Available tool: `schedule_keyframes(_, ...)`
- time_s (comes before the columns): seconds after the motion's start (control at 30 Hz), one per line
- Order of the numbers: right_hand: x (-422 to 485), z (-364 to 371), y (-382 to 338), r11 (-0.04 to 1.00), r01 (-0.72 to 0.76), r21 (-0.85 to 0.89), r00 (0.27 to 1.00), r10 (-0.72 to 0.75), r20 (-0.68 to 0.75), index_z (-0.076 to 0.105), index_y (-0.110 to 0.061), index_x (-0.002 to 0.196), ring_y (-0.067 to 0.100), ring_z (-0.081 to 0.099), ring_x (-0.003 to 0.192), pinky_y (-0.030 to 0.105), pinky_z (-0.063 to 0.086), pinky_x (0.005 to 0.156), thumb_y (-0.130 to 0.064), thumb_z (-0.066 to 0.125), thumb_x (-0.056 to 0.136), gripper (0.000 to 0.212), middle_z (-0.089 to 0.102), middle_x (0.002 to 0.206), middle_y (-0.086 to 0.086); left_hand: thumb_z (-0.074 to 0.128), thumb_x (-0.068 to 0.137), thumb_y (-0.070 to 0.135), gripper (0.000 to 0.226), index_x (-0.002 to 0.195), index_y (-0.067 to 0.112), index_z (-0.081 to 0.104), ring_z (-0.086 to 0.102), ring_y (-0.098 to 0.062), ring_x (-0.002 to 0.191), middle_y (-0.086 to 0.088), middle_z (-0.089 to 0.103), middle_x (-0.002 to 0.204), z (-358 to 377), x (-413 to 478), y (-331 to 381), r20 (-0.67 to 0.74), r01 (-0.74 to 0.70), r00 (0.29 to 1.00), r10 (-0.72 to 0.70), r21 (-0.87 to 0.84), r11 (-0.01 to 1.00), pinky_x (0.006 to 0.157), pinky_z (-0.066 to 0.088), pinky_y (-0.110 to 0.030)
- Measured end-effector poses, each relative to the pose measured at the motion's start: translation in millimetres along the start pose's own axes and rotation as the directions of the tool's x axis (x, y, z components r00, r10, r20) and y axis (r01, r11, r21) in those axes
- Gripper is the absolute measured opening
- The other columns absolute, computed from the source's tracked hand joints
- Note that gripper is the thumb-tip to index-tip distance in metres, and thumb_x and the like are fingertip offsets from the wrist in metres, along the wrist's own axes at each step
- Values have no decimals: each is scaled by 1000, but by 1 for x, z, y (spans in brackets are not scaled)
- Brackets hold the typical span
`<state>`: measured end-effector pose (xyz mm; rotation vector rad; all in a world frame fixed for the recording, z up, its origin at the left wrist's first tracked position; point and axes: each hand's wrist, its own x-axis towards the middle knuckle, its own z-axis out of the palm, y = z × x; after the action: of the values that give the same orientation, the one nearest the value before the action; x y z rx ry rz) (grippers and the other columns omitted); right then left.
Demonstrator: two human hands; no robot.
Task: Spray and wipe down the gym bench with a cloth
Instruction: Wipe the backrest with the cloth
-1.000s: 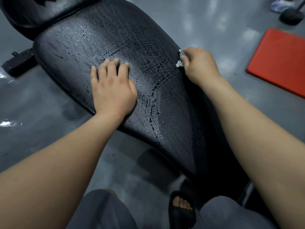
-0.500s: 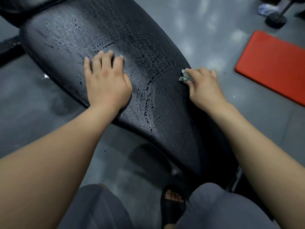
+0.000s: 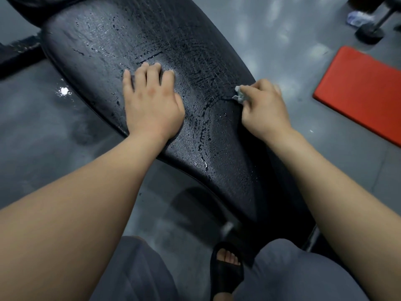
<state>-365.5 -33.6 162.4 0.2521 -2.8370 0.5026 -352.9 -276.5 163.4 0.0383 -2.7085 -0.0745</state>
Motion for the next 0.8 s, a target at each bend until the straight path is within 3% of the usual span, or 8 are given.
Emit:
schedule_keyframes(0.1,-12,3,-29,962,267,65,961,-271,55,70,-20,124,32,53,95,34,45,85,-17,50,89,40,61,108,6,39,91,33,46,132,21,56,37,-33,142,-9,49,147,0,0,-1,-2,3,1000,-3,2,1000,121,19,-58)
schedule_keyframes(0.17,-13,2,-32,947,314,70,945,-318,70,70,-23,124,30,55,96,35,47,85,-21,48,91,40,62,108,4,39,91,33,47,132,21,56,36,-33,142,-9,48,148,0,-1,-1,-2,1,1000,-1,0,1000,122,19,-57)
schedule_keyframes(0.33,-1,-2,-5,997,-72,23,997,72,-7,72,-23,124,40,53,102,32,41,87,-16,48,90,43,60,107,11,38,91,33,47,133,20,56,37,-33,142,-9,49,147,-1,-1,0,-8,1,1000,-1,-2,1000,122,19,-57)
schedule_keyframes(0.4,-7,-1,-15,999,-20,28,1000,19,14,72,-20,123,38,53,102,30,39,86,-21,47,89,42,59,107,10,37,91,33,47,133,20,56,37,-33,142,-9,49,147,-1,-1,1,-5,4,1000,-4,-3,1000,122,19,-57)
schedule_keyframes(0.57,-22,0,-42,947,288,140,954,-297,46,74,-22,118,24,53,95,32,45,89,-37,62,96,29,60,106,4,36,91,33,48,132,19,57,38,-34,141,-10,50,146,-1,-1,1,-16,0,1000,0,3,1000,121,19,-57)
schedule_keyframes(0.63,-17,1,-31,961,242,137,970,-245,2,75,-22,113,27,57,95,35,47,88,-37,61,98,26,61,105,3,35,91,33,48,132,19,57,38,-34,141,-10,49,146,-1,-1,1,-14,1,1000,-1,1,1000,122,19,-56)
schedule_keyframes(0.77,-9,0,-5,999,-24,37,999,26,-46,73,-19,107,36,59,97,36,47,86,-30,60,96,20,62,103,6,35,91,33,48,132,19,57,38,-34,141,-10,50,146,-1,-1,2,-17,0,1000,0,3,1000,122,19,-56)
schedule_keyframes(0.8,-11,1,-7,999,-25,27,998,27,-48,73,-19,105,36,60,95,37,48,85,-29,61,95,19,62,102,7,35,91,33,48,132,19,57,38,-34,141,-10,50,146,0,-2,1,-17,2,1000,-2,6,1000,122,19,-56)
